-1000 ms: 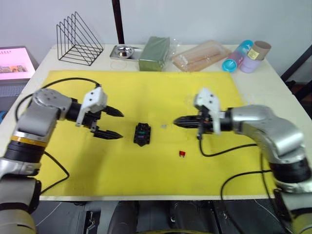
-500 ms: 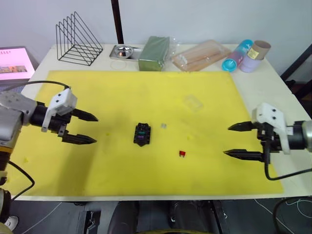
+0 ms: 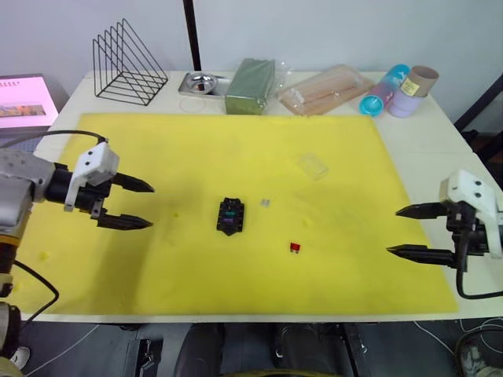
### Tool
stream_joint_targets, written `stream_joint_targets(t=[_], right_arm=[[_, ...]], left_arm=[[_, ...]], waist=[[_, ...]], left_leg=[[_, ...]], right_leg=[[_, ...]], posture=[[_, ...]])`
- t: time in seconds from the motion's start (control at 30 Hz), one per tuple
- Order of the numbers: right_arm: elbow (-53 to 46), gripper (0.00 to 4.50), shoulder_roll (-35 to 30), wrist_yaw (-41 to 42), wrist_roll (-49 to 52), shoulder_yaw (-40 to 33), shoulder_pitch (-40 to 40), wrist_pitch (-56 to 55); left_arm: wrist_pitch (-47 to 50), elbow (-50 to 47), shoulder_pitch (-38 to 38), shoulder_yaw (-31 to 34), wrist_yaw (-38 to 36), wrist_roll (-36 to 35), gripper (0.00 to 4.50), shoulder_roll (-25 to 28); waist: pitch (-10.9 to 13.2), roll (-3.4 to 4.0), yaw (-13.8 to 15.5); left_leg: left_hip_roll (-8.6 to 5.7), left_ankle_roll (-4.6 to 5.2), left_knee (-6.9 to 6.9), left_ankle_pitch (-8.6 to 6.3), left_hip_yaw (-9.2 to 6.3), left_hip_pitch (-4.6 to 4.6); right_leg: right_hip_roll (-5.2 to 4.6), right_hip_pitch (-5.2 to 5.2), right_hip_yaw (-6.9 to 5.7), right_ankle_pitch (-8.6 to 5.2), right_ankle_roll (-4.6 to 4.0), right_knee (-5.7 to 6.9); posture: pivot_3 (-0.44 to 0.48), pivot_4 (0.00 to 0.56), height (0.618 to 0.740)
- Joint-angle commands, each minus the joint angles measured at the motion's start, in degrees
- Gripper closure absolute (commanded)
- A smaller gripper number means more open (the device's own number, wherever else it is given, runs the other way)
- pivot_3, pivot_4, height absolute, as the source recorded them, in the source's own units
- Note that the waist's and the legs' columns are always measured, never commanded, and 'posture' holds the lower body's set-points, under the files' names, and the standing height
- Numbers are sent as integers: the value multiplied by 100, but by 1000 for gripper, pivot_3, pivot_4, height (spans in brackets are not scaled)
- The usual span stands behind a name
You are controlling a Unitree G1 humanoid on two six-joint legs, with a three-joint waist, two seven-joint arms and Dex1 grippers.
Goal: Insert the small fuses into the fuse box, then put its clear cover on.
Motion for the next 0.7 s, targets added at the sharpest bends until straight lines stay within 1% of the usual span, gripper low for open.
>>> stream_joint_targets(t=[0.03, 0.1, 0.23, 0.3, 0.37, 0.47, 0.67, 0.7], right_arm=[[-266, 41, 61, -236, 316, -163, -178, 279], [-437, 41, 139, -459, 556, -76, -364, 527], [-557, 41, 252, -812, 903, 229, -776, 860], [-732, 41, 364, -1094, 1108, 515, -1093, 1066], [-735, 41, 645, -1458, 1163, 1003, -1481, 1214], [-789, 41, 1094, -1902, 1309, 1613, -1925, 1543], [-777, 41, 1656, -2384, 1452, 2302, -2208, 1913], [-736, 233, 1760, -2451, 1469, 2373, -2216, 1946]], left_arm=[[66, -162, -99, 38, -21, -132, 0, 20], [63, -197, -54, 5, -21, -236, 0, 51], [261, -472, -67, -44, -21, -299, 0, -119], [326, -598, -52, -53, -21, -369, 0, -195], [498, -919, -43, -119, 123, -397, 0, -506], [723, -1380, 53, -114, 268, -487, 0, -757], [1076, -2035, 281, -45, 363, -670, 0, -833], [1132, -2113, 289, -46, 388, -700, 0, -844]], waist=[[0, 0, -4], [0, 0, -19], [1, 1, -14], [2, -1, -7], [1, -1, -8], [1, -3, -2], [2, -3, -18], [2, -3, -15]], left_leg=[[0, 0, 0, 0, -1, 0], [1, 0, 0, 0, -1, 0], [1, 0, 0, 0, -1, 0], [1, 0, 0, 0, -1, 0], [2, 0, 0, 0, -2, -1], [1, 0, 3, 0, -5, -1], [1, 0, 3, 0, -13, -15], [1, 0, 3, 0, -13, -14]], right_leg=[[1, -1, 0, 0, 0, 0], [2, -1, 0, 0, 0, 0], [1, -1, 1, 0, 0, 1], [1, 0, 1, 0, 1, 0], [0, 0, 1, 1, 1, 1], [-1, 3, 2, 1, 2, 0], [2, -11, 0, 2, 3, 3], [2, -10, 0, 2, 3, 3]], posture=[[0, 150, 740], [0, 150, 740], [0, 150, 740], [0, 150, 740], [0, 150, 740], [0, 150, 740], [0, 150, 740], [0, 150, 740]])
